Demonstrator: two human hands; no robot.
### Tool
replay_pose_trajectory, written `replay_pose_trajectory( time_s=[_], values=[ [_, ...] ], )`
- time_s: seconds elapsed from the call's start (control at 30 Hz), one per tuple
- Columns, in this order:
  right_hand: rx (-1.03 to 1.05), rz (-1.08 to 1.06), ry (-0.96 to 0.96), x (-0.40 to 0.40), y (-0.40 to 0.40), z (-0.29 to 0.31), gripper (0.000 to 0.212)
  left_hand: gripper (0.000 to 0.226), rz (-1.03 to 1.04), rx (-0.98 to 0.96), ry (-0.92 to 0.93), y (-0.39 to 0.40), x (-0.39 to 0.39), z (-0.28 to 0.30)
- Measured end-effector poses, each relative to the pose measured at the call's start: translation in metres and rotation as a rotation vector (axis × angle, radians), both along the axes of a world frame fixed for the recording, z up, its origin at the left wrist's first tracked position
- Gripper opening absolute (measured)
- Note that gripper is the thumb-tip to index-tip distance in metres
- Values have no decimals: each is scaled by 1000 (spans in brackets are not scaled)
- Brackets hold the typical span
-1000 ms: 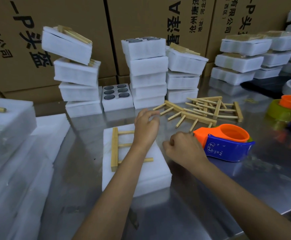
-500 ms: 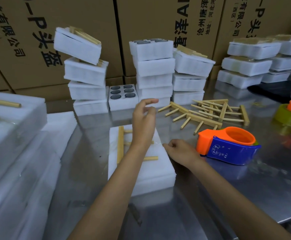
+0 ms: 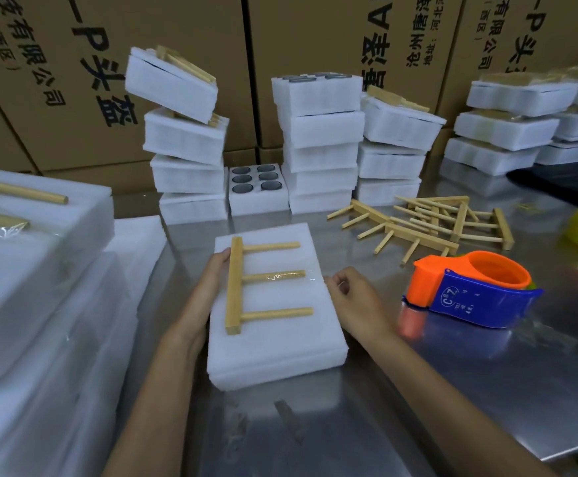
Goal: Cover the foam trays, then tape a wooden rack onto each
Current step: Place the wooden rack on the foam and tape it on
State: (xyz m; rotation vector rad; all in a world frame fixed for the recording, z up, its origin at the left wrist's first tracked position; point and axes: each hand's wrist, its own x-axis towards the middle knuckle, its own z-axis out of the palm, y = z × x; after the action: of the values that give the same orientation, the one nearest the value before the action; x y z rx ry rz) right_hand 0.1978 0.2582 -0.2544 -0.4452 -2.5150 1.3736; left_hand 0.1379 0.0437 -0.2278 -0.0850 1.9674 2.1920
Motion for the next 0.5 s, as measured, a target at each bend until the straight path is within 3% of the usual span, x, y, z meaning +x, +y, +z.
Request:
replay_pose_trajectory(
  time_s=[0.2, 0.37, 0.5],
  values=[
    [-539, 73, 94, -12, -33, 24, 21, 23, 68, 323, 84, -7, 8, 20],
    [-790, 213, -24, -17, -41, 27, 32, 39, 9, 469, 73, -17, 6, 9],
    [-969, 273, -60, -19, -40, 17, 27, 53, -40, 488, 132, -23, -3, -1]
  ],
)
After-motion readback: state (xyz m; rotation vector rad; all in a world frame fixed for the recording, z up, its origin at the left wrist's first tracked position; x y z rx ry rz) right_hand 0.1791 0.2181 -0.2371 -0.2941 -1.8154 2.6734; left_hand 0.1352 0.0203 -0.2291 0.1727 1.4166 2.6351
